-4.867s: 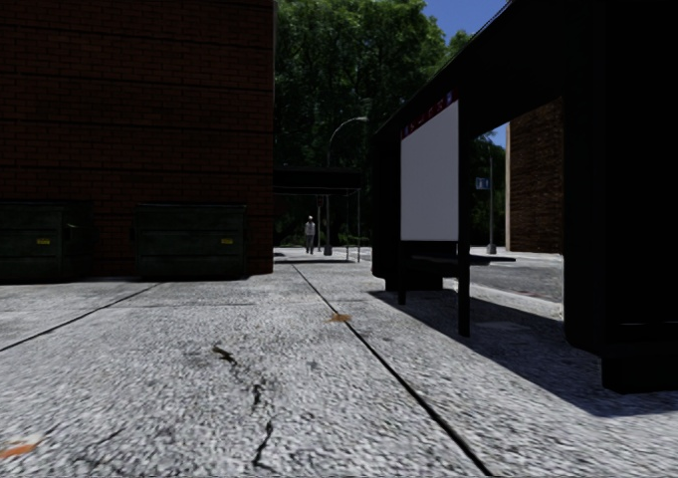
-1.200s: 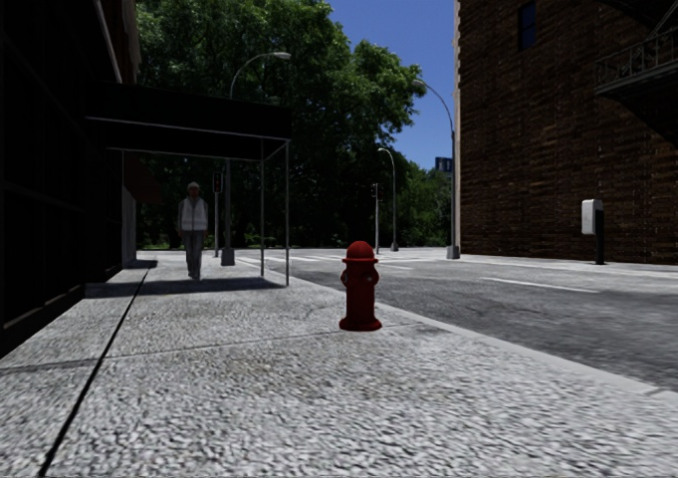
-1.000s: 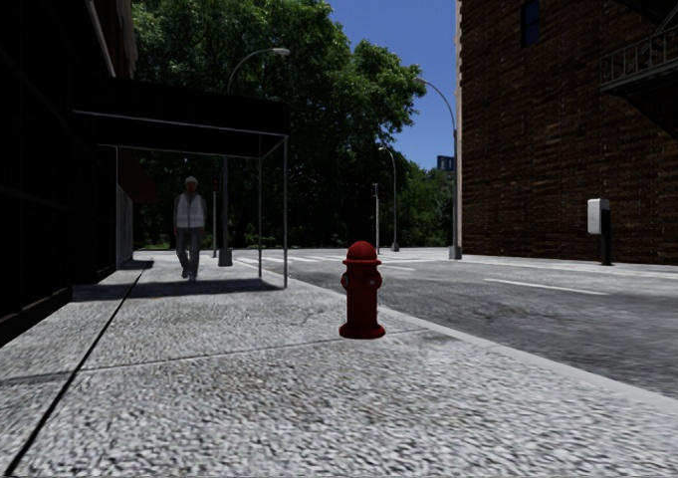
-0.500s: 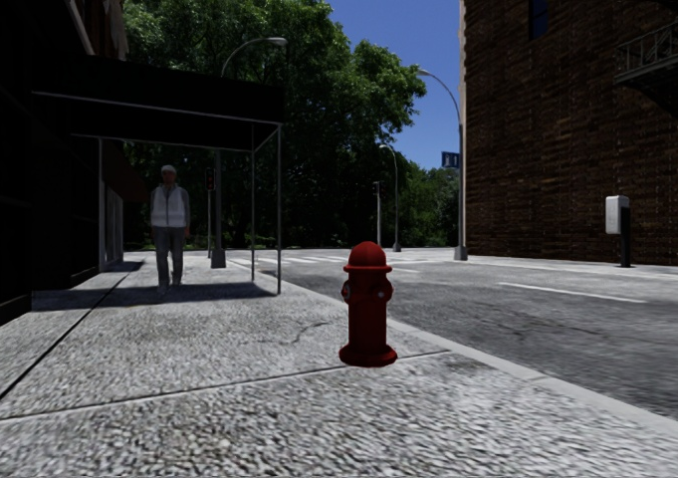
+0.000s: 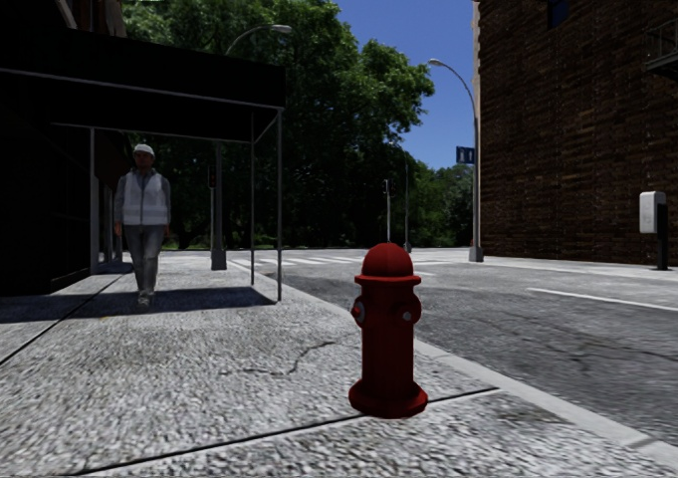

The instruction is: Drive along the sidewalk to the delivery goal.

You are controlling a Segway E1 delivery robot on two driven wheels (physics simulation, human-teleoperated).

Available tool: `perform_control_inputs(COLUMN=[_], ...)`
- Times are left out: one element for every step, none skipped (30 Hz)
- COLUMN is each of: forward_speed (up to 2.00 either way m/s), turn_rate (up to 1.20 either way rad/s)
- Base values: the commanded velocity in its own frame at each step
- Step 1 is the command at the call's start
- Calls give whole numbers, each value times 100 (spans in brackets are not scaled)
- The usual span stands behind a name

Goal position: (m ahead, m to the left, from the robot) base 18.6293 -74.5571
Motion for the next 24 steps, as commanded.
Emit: perform_control_inputs(forward_speed=[133, 133, 133, 133, 133, 133, 133, 133, 133, 132, 132, 132, 132, 132, 132, 132, 132, 132, 132, 132, 132, 132, 132, 134], turn_rate=[35, 40, 44, 44, 46, 49, 49, 51, 54, 54, 54, 55, 55, 55, 55, 55, 55, 55, 55, 55, 55, 55, 0, 0])
